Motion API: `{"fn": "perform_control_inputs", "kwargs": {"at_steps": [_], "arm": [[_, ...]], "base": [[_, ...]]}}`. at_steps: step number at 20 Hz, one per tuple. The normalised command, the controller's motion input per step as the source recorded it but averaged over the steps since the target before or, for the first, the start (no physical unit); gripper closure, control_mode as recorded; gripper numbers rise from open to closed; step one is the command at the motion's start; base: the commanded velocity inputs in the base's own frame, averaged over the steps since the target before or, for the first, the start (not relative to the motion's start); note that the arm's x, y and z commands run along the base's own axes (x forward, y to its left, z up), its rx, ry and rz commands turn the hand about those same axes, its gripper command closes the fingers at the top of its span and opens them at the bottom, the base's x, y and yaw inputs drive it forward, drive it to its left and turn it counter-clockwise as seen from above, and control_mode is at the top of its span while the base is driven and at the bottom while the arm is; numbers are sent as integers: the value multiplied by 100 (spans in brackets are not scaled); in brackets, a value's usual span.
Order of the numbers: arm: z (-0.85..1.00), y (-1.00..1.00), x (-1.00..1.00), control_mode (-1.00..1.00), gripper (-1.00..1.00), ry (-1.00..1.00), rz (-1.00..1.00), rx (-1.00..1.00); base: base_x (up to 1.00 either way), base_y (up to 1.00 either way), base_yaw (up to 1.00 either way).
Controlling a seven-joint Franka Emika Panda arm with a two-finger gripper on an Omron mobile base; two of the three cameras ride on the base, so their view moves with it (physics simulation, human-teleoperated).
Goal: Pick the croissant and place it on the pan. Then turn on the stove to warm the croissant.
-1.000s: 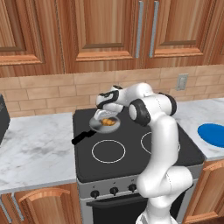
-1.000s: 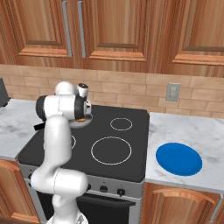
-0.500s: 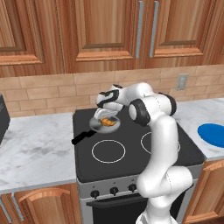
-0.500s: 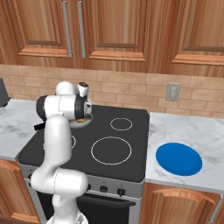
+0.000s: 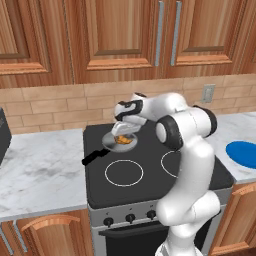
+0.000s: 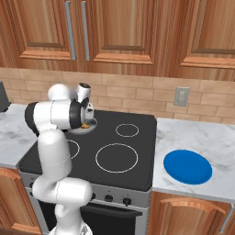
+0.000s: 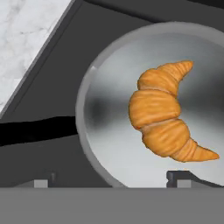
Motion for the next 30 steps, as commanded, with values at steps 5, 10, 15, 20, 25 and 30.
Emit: {"fn": "perform_control_inputs", "kwargs": {"at_steps": [5, 10, 15, 20, 25, 30], "arm": [[37, -1, -82, -100, -100, -6, 0, 0], [24, -12, -82, -100, -100, -10, -4, 0], [22, -27, -75, -100, -100, -7, -8, 0], [24, -36, -64, -100, -100, -2, -12, 0], [23, -11, -65, -100, -100, -2, -8, 0], [15, 0, -65, -100, -100, -1, -1, 0]], "base": [[0, 0, 0], [0, 0, 0], [0, 0, 0], [0, 0, 0], [0, 0, 0], [0, 0, 0]]}}
